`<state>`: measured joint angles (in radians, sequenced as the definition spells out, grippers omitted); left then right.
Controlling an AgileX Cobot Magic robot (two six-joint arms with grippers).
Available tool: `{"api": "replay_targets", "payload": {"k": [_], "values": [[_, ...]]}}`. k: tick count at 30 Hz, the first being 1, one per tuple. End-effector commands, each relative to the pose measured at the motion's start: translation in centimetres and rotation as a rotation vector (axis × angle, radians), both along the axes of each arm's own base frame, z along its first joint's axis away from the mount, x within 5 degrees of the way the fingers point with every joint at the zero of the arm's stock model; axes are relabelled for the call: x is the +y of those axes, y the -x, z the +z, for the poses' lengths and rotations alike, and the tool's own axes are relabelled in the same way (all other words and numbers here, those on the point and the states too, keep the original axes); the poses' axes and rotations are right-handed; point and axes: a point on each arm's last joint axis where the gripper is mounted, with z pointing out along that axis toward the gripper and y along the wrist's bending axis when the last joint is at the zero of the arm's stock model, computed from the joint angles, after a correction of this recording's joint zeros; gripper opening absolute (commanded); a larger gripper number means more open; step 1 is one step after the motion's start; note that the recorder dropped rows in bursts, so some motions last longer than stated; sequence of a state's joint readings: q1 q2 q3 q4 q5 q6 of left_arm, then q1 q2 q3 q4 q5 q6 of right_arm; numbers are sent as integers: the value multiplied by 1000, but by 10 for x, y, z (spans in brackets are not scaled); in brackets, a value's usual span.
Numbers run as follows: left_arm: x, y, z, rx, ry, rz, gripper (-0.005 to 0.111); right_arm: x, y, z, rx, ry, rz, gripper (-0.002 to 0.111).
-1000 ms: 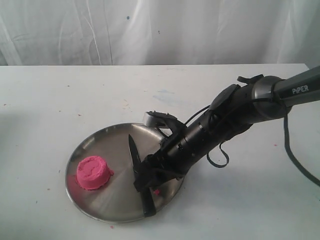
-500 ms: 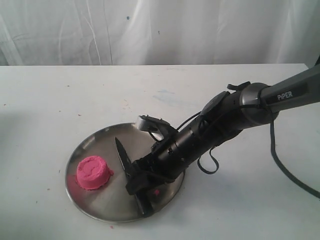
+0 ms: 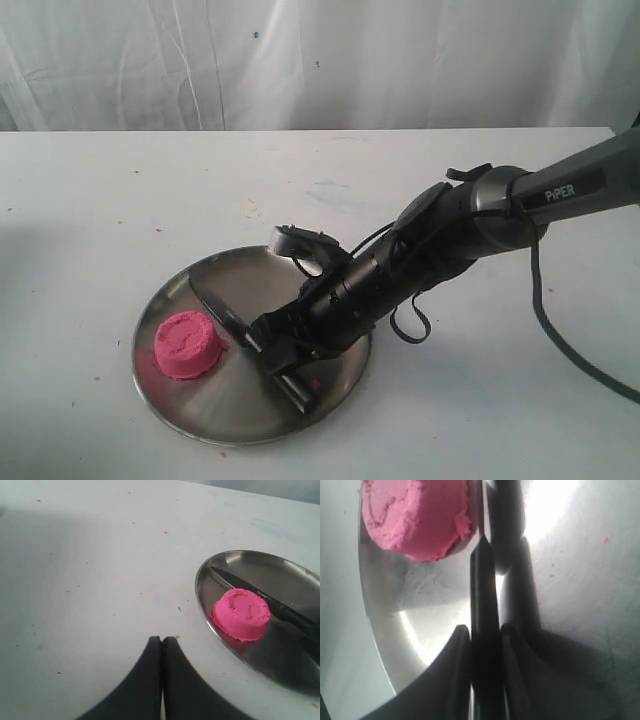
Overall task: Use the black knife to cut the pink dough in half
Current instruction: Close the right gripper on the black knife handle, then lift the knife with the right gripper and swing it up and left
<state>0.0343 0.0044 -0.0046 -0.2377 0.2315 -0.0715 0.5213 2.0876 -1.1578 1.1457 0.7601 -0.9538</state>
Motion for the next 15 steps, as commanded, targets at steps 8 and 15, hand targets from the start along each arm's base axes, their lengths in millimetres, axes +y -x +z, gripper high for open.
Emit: {"api": "replay_targets", "payload": {"k": [8,15], "values": [[0,0,-1,-3,0,4,0,-9,-7,41,-283,65,109,0],[0,0,-1,-3,0,4,0,-17,-5,90,-418,71,70,0]]}}
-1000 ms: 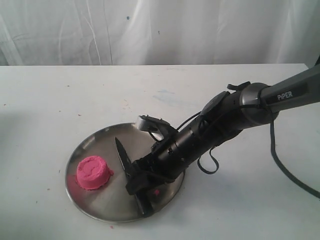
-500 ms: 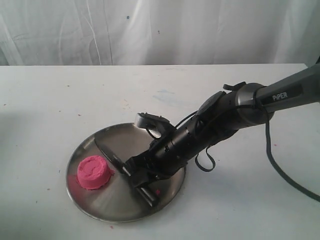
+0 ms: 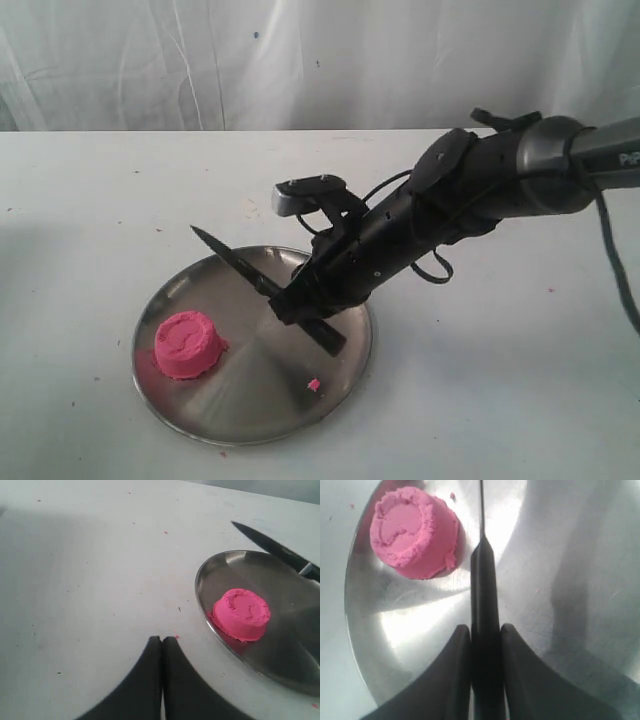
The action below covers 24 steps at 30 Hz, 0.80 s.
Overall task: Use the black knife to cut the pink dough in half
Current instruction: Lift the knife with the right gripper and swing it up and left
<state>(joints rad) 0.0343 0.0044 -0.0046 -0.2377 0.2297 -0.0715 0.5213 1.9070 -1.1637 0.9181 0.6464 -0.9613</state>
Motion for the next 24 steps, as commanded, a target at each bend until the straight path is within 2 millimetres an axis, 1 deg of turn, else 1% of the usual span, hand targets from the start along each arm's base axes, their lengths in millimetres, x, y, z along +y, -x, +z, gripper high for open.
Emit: {"api": "replay_targets", "payload": {"k": [1,3,6,10,14,19,24], "values": [[0,0,-1,-1,0,3,0,-5,2,38,-108,-16,-4,0],[0,0,-1,-1,0,3,0,-5,4,54,-156,-5,9,0],[0,0,-1,-1,0,3,0,-1,14,75,-224,39,84,0],[0,0,-1,-1,0,3,0,9,29,96,-307,97,173,0],[0,0,-1,-1,0,3,0,26,43,112,-379,110,236,0],[0,0,-1,-1,0,3,0,54,59,131,-486,46,281,0],[0,0,-1,-1,0,3,0,72,70,148,-563,3,317,0]]}}
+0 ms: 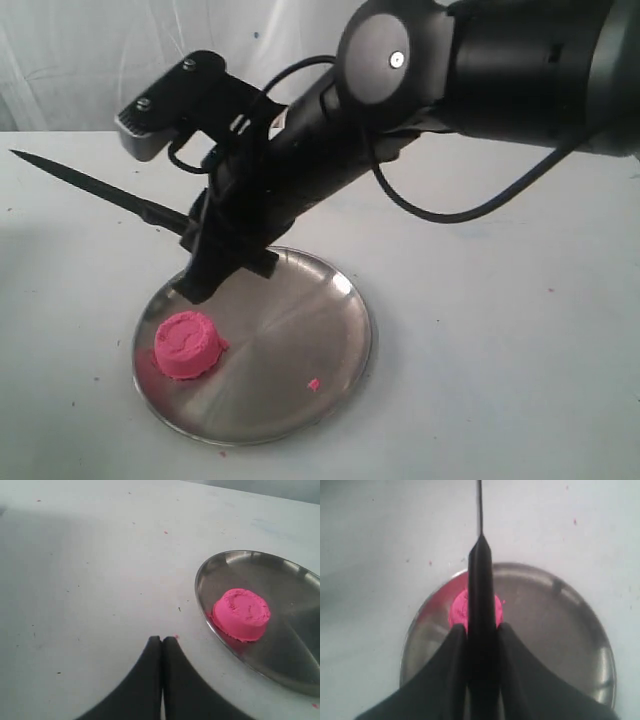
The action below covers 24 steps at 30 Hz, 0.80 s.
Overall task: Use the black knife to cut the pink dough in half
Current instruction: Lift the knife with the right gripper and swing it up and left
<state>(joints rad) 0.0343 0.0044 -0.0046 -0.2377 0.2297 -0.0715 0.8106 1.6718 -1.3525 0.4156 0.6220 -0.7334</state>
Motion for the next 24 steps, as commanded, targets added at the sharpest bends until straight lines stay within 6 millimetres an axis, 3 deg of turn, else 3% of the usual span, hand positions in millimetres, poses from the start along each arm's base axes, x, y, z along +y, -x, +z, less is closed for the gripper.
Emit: {"api": "replay_targets", "payload": {"k": [1,24], "values": [[0,0,-1,-1,0,3,0,13,9,21,-67,-58,26,0],[0,0,-1,-1,0,3,0,65,71,59,-218,-179,253,0]]}}
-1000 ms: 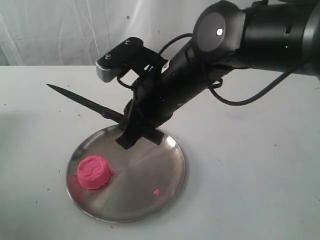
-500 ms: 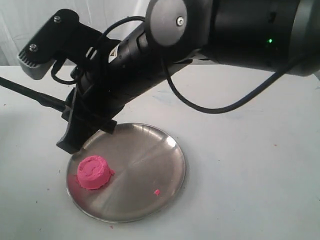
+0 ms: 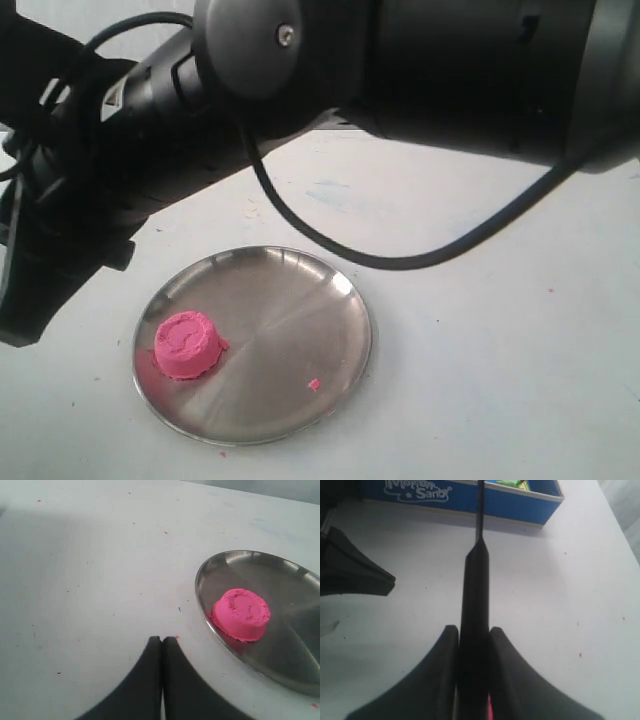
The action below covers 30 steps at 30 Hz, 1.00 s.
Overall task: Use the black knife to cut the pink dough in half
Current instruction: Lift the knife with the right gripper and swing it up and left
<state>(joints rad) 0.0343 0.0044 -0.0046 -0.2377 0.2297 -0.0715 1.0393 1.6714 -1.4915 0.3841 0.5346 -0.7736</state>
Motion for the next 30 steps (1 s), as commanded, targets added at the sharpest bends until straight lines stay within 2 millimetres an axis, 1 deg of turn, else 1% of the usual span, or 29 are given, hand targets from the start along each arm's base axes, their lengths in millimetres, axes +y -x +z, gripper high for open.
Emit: {"api": "replay_targets", "payload": {"k": [1,6,12,17,23,27,30], "values": [[0,0,-1,-1,0,3,0,7,13,11,-29,-40,37,0],[0,0,-1,-1,0,3,0,12,22,13,-36,-48,61,0],[0,0,-1,1,0,2,0,12,23,11,-37,-32,67,0],[0,0,-2,3,0,2,0,7,19,6,-72,52,49,0],[0,0,-2,3,0,2,0,2,12,4,-93,101,-31,0],[0,0,-2,3,0,2,0,-2,6,3,-87,120,-137,0],[0,0,-2,3,0,2,0,-4,4,1,-86,142,-164,0]]}}
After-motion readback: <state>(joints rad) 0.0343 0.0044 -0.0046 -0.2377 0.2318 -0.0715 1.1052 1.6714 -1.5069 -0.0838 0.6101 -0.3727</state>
